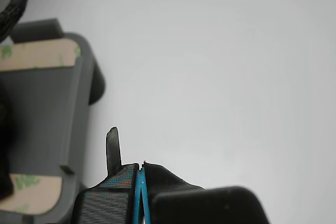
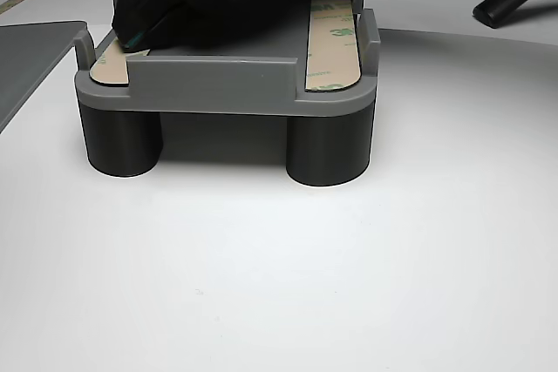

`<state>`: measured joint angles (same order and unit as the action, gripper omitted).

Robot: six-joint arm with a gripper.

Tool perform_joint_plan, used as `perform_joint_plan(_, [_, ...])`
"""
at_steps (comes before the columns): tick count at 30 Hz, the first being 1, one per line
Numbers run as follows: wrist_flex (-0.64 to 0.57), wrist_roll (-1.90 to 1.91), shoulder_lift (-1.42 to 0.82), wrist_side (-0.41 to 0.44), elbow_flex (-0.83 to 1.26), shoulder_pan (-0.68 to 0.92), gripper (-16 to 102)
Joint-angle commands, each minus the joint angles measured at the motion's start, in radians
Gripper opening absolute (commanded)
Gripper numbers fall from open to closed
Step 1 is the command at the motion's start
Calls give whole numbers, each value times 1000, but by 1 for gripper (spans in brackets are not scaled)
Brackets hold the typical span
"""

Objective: Peel off protective film from adhesive tape.

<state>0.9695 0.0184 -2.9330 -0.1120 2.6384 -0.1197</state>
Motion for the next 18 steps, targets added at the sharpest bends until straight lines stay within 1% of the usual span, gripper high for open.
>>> perform_joint_plan(1, [-5,6,-21,6,-29,-14,-10])
perform_joint_plan(8, [-8,44,-17,52,-38,-17,-11])
perform_joint_plan(15, [-14,26,60,72,-143,-15,-11])
perform_joint_plan(18, [12,-92,155,69,-247,-11,-11])
